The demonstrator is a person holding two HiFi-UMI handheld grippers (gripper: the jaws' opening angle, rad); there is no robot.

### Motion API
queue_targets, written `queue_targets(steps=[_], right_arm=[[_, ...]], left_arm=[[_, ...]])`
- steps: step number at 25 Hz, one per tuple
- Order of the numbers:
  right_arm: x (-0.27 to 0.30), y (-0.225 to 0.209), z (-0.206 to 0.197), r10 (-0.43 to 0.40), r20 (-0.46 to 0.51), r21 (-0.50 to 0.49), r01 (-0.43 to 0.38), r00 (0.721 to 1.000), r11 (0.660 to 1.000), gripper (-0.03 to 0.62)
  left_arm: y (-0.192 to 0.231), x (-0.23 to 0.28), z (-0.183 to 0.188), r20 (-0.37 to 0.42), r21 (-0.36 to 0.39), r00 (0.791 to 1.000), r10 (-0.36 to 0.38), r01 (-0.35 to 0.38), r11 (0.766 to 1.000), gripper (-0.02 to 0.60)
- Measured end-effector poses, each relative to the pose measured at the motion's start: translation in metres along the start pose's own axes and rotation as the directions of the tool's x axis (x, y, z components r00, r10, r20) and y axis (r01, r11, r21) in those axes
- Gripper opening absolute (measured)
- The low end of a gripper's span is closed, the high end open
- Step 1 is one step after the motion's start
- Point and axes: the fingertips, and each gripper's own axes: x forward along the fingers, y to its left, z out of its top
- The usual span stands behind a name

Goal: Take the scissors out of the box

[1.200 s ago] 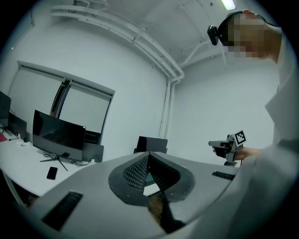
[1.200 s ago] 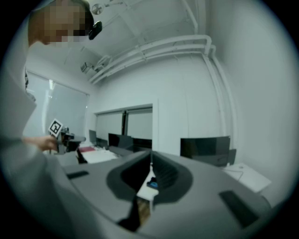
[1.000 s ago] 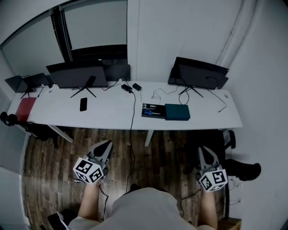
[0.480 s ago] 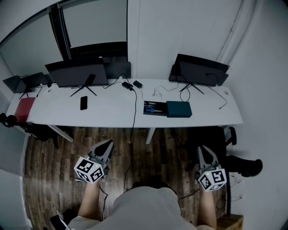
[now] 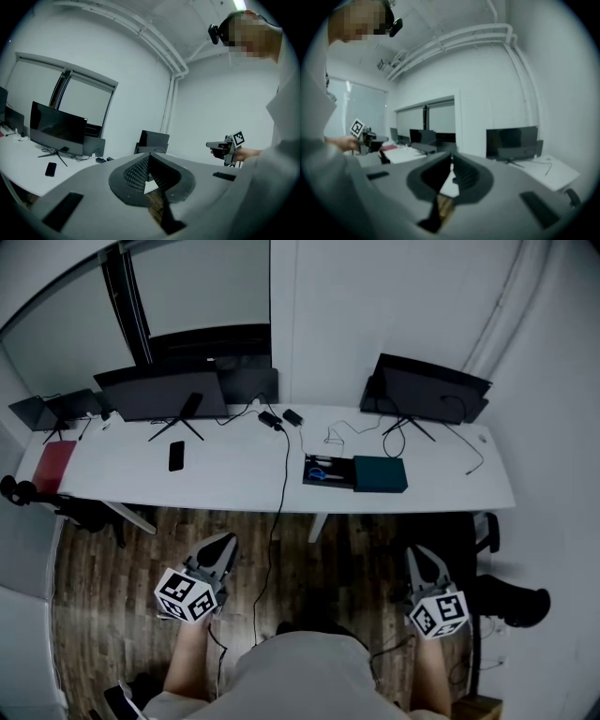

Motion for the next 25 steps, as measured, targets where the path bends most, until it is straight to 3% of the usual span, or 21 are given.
queue_targets(steps=[17,25], right_arm=[[0.127,-0.069,0.019,0.203,-0.060,-0.064,-0.206,0.977,0.976,0.035],[0.166,-0.113,0.017,0.255,-0.059,-0.042,-0.257,0.965,0.965,0.035]], left_arm=[[0.024,0.110,0.011,-0.031,0.016,0.998,0.061,-0.061,0.998,0.032],[0.022,0.163,0.015,-0.032,0.015,0.994,0.103,-0.103,0.995,0.032]])
